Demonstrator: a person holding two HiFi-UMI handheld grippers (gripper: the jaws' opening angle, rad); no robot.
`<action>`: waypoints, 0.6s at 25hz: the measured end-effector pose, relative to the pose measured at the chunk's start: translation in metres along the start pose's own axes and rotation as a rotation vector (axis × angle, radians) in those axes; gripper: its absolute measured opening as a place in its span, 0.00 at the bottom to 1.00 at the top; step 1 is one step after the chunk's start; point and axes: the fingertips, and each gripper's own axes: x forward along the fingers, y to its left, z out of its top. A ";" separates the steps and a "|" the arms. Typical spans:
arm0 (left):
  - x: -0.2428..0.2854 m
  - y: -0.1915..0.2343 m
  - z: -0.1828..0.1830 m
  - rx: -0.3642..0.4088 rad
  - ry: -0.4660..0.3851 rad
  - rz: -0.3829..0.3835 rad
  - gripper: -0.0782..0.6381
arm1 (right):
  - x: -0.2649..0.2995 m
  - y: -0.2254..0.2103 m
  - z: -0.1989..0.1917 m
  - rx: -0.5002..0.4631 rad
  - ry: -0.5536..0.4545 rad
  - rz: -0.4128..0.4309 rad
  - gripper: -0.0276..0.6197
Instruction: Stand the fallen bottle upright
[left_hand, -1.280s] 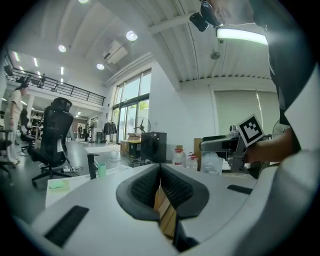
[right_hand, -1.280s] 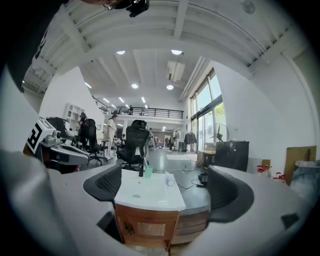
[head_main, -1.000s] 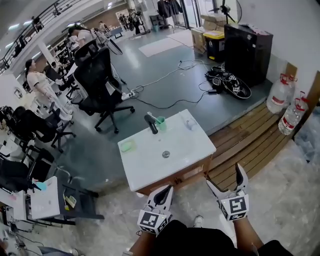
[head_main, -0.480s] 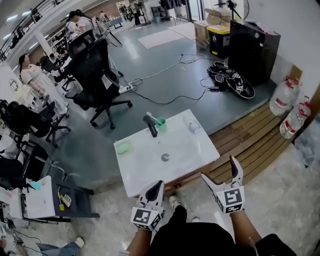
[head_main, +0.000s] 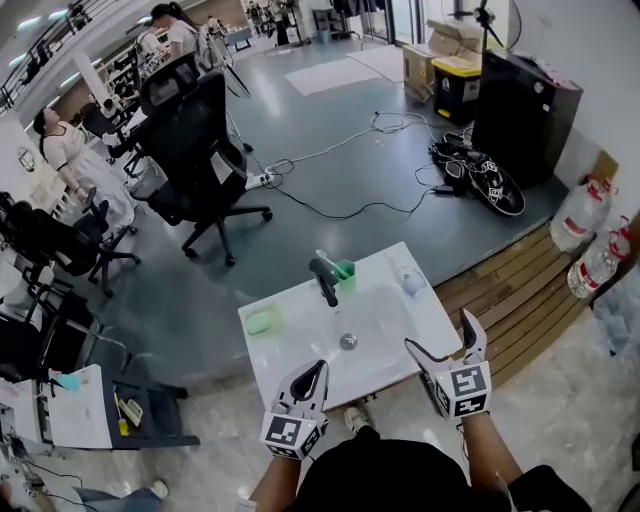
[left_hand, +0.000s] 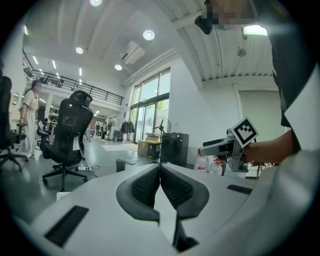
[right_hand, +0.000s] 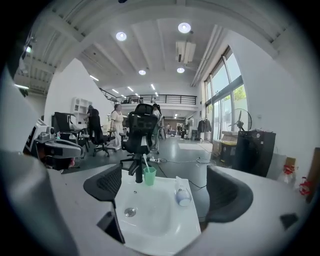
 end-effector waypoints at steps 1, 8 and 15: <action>0.006 0.010 0.001 0.005 0.001 -0.005 0.14 | 0.012 0.000 0.000 0.004 0.010 -0.003 0.87; 0.034 0.053 -0.002 0.009 0.007 -0.049 0.14 | 0.078 0.007 -0.014 -0.008 0.126 -0.015 0.87; 0.047 0.083 -0.015 -0.028 0.024 -0.040 0.14 | 0.127 0.000 -0.023 -0.033 0.212 -0.015 0.87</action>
